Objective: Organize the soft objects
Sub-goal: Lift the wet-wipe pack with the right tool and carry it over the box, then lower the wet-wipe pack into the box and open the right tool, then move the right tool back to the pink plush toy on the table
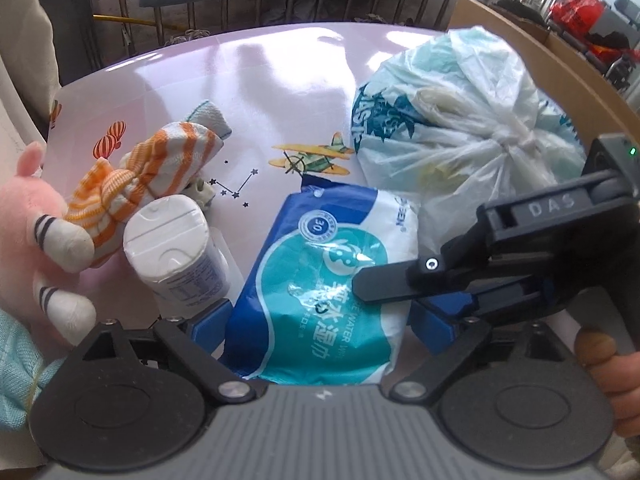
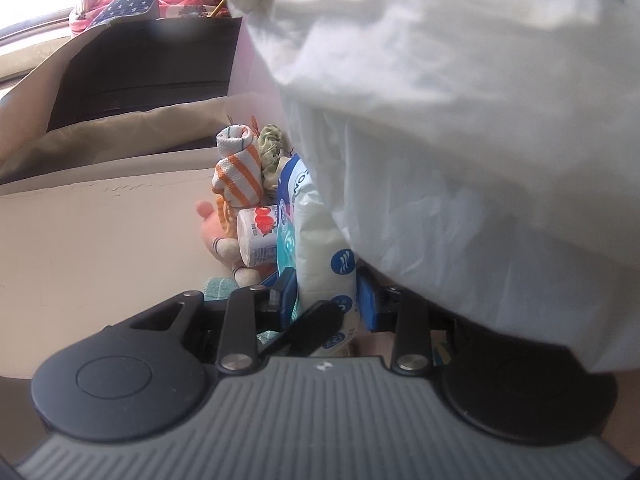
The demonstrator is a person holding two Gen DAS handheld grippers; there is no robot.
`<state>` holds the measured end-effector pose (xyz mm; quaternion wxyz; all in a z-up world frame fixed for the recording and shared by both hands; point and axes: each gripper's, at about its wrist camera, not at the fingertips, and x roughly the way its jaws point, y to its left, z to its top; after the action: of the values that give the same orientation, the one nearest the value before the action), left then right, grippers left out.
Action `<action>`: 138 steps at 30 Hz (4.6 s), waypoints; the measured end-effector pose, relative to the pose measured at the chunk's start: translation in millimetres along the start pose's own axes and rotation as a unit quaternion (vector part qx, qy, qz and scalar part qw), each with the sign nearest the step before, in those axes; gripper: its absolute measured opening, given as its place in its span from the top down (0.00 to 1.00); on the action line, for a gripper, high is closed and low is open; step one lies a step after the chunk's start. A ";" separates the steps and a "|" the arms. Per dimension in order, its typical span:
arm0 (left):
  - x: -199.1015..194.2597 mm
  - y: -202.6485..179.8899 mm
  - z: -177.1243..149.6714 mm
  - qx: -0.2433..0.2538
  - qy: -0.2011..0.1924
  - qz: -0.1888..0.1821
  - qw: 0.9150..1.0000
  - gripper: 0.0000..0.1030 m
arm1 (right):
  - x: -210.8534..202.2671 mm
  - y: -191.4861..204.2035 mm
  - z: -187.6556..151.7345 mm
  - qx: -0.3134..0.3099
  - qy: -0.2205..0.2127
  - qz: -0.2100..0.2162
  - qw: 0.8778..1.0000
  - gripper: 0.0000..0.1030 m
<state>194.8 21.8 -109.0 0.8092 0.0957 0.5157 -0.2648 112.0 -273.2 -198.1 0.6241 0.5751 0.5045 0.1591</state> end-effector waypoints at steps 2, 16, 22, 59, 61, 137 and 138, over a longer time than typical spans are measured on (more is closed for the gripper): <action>3.0 -3.8 -0.9 0.008 0.004 0.010 1.000 0.08 | 1.9 0.4 0.9 0.002 -0.002 -0.001 1.000 0.69; -38.6 -9.8 -9.3 -0.011 -0.028 0.039 0.999 0.20 | -9.5 19.4 -18.1 -0.021 0.010 0.014 1.000 0.71; -88.1 -21.7 -20.1 -0.032 -0.062 0.061 0.996 0.21 | -22.7 46.0 -35.6 -0.043 0.023 0.041 0.998 0.71; -53.4 -282.2 142.7 0.029 -0.139 -0.131 0.981 0.24 | -369.4 33.2 108.8 -0.133 -0.152 0.012 0.979 0.72; -54.6 -277.1 141.0 0.028 -0.146 -0.121 0.982 0.26 | -368.9 28.4 123.3 -0.136 -0.158 -0.005 0.978 0.72; -187.6 -12.6 -154.1 -0.217 -0.227 0.295 0.903 0.26 | 43.2 246.5 0.5 -0.423 0.086 -0.063 0.900 0.27; -189.0 -5.3 -159.1 -0.222 -0.227 0.299 0.900 0.26 | 62.6 248.6 -0.4 -0.426 0.089 -0.068 0.898 0.27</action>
<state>5.3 147.8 -12.6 0.9457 0.0008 0.3105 0.0963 234.1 -152.6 -7.7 0.7714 0.2017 0.4798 0.3662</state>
